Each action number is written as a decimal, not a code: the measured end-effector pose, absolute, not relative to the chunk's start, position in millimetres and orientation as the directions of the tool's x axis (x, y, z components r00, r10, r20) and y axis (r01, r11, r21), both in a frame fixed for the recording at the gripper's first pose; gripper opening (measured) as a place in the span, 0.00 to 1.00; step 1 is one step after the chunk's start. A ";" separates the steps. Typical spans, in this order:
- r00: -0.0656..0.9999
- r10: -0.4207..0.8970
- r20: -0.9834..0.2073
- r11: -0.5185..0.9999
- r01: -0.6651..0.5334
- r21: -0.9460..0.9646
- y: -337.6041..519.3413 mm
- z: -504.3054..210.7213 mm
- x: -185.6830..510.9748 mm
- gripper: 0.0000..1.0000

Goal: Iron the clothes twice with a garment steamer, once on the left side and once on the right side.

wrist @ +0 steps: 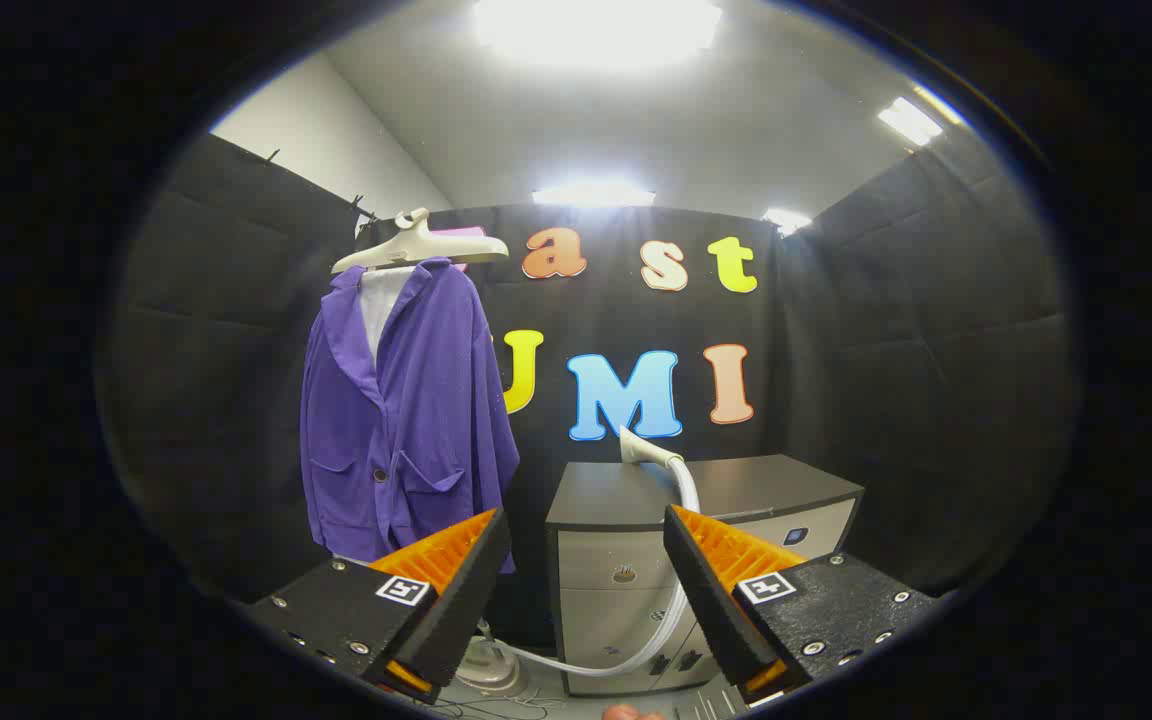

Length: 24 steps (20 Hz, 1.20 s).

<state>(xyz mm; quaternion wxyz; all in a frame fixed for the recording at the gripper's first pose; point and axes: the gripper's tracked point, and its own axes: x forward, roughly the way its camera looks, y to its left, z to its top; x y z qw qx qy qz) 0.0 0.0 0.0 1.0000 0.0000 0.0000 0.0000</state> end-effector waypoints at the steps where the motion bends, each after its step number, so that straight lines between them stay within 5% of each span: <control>1: 1.000 0.000 0.004 1.000 0.000 -0.004 0.8 1.3 -1.3 0.95; 24: 0.999 -0.040 0.022 0.999 0.040 0.009 2.2 48.9 16.6 0.95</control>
